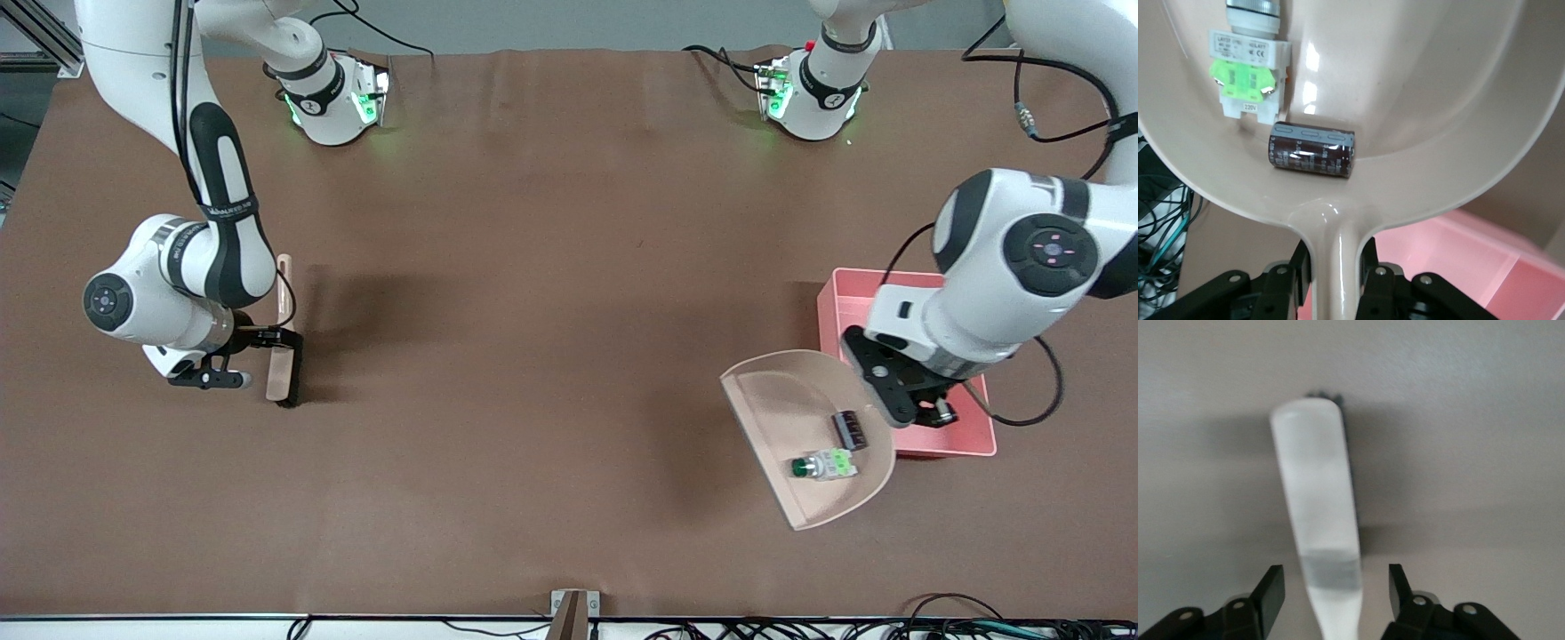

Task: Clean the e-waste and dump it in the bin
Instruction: 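Carry the dustpan with the left gripper over the pink bin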

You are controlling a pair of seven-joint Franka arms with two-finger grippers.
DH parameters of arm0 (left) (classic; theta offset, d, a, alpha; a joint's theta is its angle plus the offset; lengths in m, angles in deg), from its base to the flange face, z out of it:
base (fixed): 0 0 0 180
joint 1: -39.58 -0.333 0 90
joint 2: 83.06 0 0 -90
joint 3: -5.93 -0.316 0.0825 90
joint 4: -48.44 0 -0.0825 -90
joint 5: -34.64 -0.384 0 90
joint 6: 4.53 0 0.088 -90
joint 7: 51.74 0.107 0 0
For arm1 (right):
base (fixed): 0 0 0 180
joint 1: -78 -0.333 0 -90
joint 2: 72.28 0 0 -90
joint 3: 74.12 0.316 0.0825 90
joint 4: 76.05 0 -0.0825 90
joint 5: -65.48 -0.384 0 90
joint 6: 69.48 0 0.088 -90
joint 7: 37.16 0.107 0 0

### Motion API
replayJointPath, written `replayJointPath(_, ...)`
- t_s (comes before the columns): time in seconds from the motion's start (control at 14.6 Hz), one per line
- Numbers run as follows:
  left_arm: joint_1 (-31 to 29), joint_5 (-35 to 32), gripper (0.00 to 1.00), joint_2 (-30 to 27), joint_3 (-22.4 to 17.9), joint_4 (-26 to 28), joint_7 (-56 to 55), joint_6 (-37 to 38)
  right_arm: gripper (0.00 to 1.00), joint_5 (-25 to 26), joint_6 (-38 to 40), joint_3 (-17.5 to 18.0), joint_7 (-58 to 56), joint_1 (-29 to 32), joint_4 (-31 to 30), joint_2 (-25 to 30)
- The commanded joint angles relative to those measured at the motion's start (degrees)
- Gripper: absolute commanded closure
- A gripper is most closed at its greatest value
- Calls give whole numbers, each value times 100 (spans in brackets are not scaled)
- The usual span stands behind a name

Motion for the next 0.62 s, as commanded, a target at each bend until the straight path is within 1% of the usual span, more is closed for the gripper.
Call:
replayJointPath(0.0, -387, 27, 99, -174, 50, 185, 901, 40, 0, -27, 777, -50, -128, 100, 579, 143)
replayJointPath(0.07, -431, -69, 99, -174, 33, 246, 1209, 109, 0, -18, 1050, -146, -128, 82, 799, 161)
replayJointPath(0.21, -737, -498, 99, -183, 59, 404, 1509, 163, 0, 95, 1464, -314, -128, 82, 1142, 353)
replayJointPath(0.27, -800, -605, 99, -192, 68, 510, 1685, 137, 0, 218, 1501, -349, -128, 82, 1205, 528)
replayJointPath(0.41, -958, -772, 99, -279, 68, 712, 1949, 84, 0, 727, 1518, -358, -84, 82, 1284, 985)
replayJointPath(0.55, -1361, -799, 99, -463, 68, 1001, 2282, -213, 0, 817, 1711, -367, -40, 56, 1284, 1407)
